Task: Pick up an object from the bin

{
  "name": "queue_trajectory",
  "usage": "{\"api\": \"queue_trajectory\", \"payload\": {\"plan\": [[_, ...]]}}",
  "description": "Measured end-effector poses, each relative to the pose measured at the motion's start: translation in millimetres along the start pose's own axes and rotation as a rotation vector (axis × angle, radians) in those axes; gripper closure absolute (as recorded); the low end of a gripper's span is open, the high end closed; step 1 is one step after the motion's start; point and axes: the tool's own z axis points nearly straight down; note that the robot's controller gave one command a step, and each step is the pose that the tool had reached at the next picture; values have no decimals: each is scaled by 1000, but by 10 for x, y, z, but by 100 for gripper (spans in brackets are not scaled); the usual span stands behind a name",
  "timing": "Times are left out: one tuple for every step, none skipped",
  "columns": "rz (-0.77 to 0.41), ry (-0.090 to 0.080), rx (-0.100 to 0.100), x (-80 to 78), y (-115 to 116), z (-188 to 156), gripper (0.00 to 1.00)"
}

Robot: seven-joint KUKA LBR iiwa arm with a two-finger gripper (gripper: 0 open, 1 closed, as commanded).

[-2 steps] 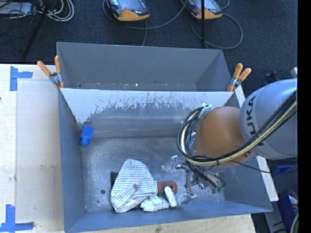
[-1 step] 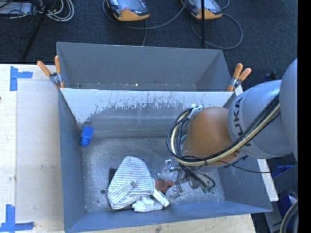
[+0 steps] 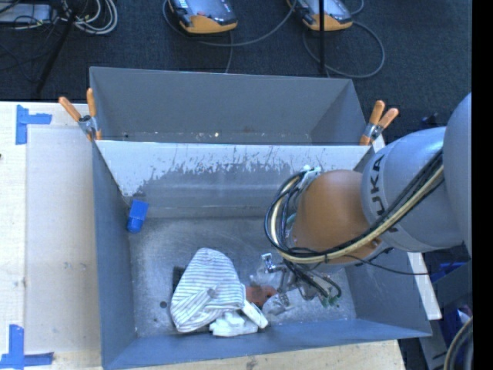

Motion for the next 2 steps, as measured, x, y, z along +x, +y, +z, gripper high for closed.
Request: {"api": "queue_trajectory", "payload": {"plan": [[0,-2,0,12,3,-15,100],[0,-5,2,30,2,-167,100]]}}
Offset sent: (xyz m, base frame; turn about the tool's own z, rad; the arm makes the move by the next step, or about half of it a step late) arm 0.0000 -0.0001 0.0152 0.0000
